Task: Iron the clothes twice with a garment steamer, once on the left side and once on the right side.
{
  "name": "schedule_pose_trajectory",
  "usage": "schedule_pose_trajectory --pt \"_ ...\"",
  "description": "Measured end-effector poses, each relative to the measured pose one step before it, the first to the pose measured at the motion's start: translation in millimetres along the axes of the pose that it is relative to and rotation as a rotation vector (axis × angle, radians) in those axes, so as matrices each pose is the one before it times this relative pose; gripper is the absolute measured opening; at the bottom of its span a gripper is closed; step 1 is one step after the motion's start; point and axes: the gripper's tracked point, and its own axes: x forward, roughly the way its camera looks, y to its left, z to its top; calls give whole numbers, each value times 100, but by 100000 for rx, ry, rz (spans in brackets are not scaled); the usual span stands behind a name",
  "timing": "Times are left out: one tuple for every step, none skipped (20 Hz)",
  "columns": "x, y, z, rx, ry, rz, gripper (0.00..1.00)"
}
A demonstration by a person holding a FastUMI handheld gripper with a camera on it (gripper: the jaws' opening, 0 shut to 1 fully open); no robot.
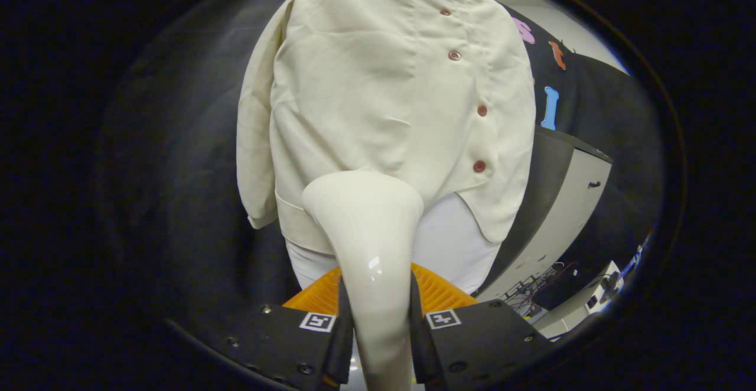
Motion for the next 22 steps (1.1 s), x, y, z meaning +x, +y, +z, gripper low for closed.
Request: schedule_pose_trajectory --pt "-469 -457 -298 150 14 172 41" --pt "-555 -441 -228 413 -318 400 41" --pt "-688 -507 -96 408 -420 395 41" --pt "-801 -697 -75 219 -158 377 41" --pt "-970 -658 125 169 -604 468 41" --pt "-1171 -847 387 58 -1422 43 41" --pt "-1186 -885 564 157 -1593 117 41" --pt "-1320 -782 576 57 -1348 631 41" --pt "-1300 -841 854 -506 -1579 745 41" --pt "-1268 -954 911 -530 -1482 564 41" --pt "-1226 -863 961 -632 -1143 930 41" --pt "-1282 -873 954 -19 -1161 769 41" --pt "-1156 -878 1063 -68 -1182 823 41" --pt "-1025 -867 1217 410 -1303 615 41" --pt "-1059 -810 1201 515 -982 258 41" --pt "-1023 -758 1441 251 -2256 356 41" --pt "-717 -586 1537 686 -1944 805 41" --pt "-808 -365 1291 835 -1152 1090 41" --pt "-496 -385 1552 581 -1431 1028 41" --pt "-121 -411 1536 579 -1249 727 41" --pt "-44 -543 1521 430 -1814 69 41" --pt "233 -372 1726 -150 -1528 360 41"
